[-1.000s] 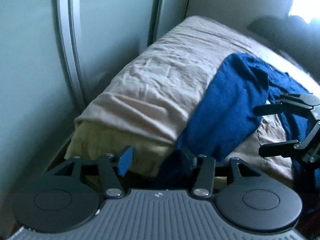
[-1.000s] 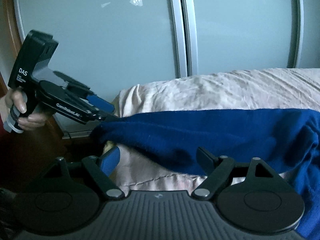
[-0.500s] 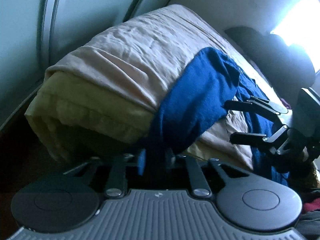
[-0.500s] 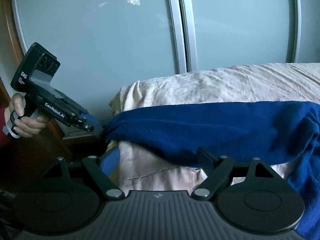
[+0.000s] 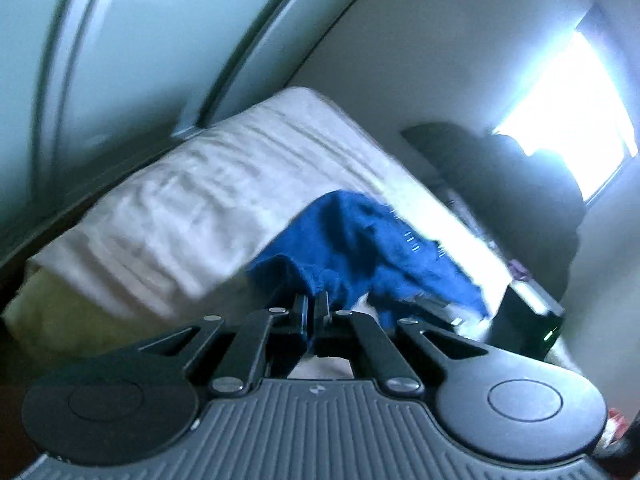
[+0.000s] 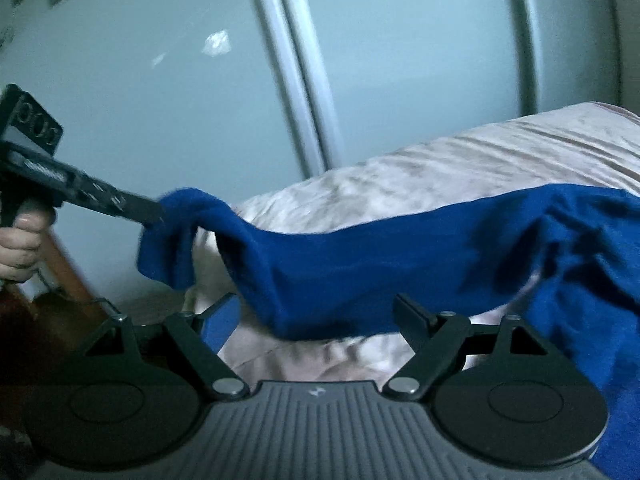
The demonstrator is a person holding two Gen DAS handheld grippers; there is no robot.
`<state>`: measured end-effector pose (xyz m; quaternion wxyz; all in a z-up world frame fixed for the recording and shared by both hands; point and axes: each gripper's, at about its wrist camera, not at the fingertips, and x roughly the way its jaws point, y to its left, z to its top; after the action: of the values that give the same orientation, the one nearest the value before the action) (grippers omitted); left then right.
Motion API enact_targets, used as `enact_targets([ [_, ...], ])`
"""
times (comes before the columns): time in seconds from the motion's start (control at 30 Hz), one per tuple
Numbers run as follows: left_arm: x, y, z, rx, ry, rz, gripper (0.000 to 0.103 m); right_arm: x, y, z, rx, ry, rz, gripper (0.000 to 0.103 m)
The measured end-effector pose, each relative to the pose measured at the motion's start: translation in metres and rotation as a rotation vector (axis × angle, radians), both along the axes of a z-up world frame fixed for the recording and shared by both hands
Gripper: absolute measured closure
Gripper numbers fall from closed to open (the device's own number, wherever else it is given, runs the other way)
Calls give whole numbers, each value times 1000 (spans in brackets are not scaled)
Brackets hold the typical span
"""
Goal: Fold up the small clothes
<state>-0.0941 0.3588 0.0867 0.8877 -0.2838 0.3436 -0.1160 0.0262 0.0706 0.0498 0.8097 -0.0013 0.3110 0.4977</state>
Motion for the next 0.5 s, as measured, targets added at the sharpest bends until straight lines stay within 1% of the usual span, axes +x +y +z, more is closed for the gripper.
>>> enact_targets([
  [0.07,19,-10,5,-50,23,-23,103,2,-10,3,21,-11,-33,19],
  [0.1,26,-16,6,-72,30,-39,103,2,-15,5,25,-35,-50,19],
  [0.13,35,-22,8,-96,39,-54,103,-2,-19,8,22,-84,-69,19],
  [0.17,42,-28,10,-117,45,-66,103,-6,-22,12,11,-147,-84,19],
  [0.23,54,-41,12,-162,51,-96,103,-20,-23,16,-44,-306,-96,19],
  [0.3,65,-55,14,-199,51,-120,103,-36,-22,15,-120,-478,-86,19],
  [0.33,70,-62,14,-215,50,-130,103,-43,-21,13,-159,-546,-83,19],
  [0.4,82,-74,13,-256,56,-148,103,-50,-21,8,-204,-605,-84,19],
  [0.5,96,-91,8,-300,66,-169,103,-55,-28,4,-180,-604,-93,19],
])
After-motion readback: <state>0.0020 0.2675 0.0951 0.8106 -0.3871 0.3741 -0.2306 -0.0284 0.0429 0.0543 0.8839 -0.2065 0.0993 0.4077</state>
